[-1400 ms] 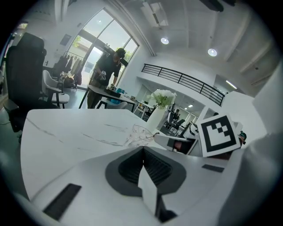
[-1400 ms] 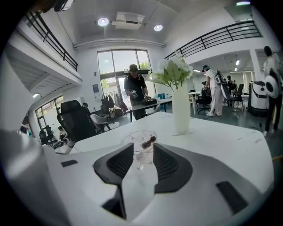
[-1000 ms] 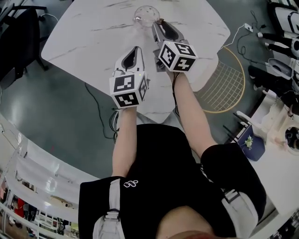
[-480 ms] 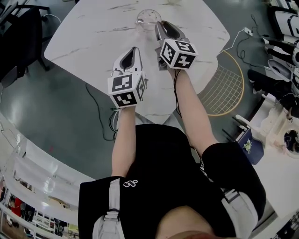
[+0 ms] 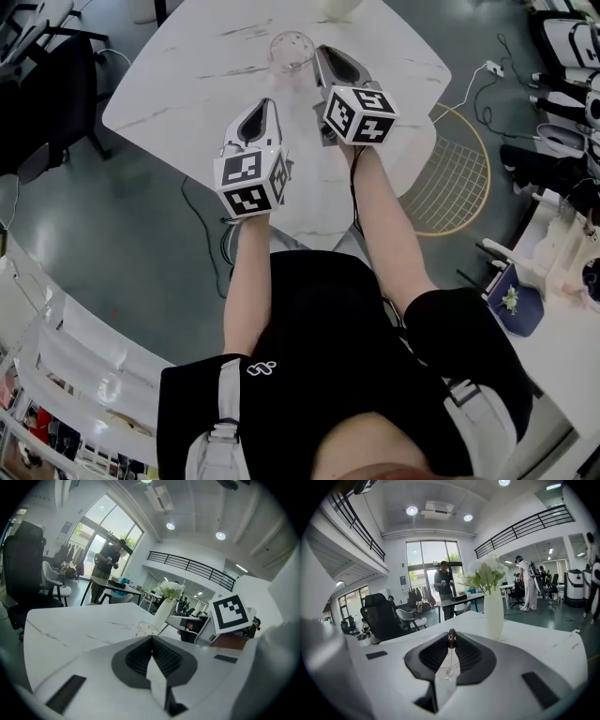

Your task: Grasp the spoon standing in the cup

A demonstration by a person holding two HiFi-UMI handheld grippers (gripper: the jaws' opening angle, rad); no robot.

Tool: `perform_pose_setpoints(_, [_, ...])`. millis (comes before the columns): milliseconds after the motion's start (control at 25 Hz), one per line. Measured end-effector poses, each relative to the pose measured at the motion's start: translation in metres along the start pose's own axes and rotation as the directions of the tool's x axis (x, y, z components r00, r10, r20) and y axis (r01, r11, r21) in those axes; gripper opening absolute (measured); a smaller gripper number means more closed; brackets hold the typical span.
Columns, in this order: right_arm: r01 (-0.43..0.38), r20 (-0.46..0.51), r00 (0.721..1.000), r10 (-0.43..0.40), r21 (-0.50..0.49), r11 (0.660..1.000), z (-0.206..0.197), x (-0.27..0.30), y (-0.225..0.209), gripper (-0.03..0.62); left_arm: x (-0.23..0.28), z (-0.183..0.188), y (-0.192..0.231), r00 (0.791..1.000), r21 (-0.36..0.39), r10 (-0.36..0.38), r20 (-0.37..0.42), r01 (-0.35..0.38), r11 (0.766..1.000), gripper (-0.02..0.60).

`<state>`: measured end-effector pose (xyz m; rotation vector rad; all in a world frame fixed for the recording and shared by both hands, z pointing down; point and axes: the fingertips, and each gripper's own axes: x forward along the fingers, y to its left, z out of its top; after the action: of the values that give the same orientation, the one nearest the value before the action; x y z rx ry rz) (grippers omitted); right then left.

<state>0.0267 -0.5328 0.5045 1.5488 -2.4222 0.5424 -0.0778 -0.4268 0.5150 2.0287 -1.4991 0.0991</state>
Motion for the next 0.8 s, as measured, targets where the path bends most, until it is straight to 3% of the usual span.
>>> perform_pose_setpoints(240, [-0.027, 0.123, 0.992, 0.027, -0.003, 1.0, 0.047, -0.042, 0.007, 0.051, -0.009, 0.025, -0.019, 0.999, 0.054, -0.029, 0.044, 0.026, 0.998, 0.012])
perform_pose_setpoints(480, [0.003, 0.267, 0.964, -0.004, 0.005, 1.0, 0.094, -0.104, 0.0, 0.051, -0.015, 0.056, -0.033, 0.994, 0.101, -0.038, 0.106, 0.027, 0.995, 0.012])
perform_pose_setpoints(640, [0.043, 0.318, 0.947, -0.047, 0.02, 0.999, 0.102, -0.138, -0.014, 0.051, -0.014, 0.063, -0.041, 0.992, 0.133, -0.046, 0.118, 0.03, 0.991, 0.014])
perform_pose_setpoints(800, [0.088, 0.308, 0.947, -0.09, 0.018, 0.996, 0.089, -0.161, -0.033, 0.051, -0.013, 0.065, -0.055, 0.991, 0.176, -0.06, 0.123, 0.038, 0.984, 0.014])
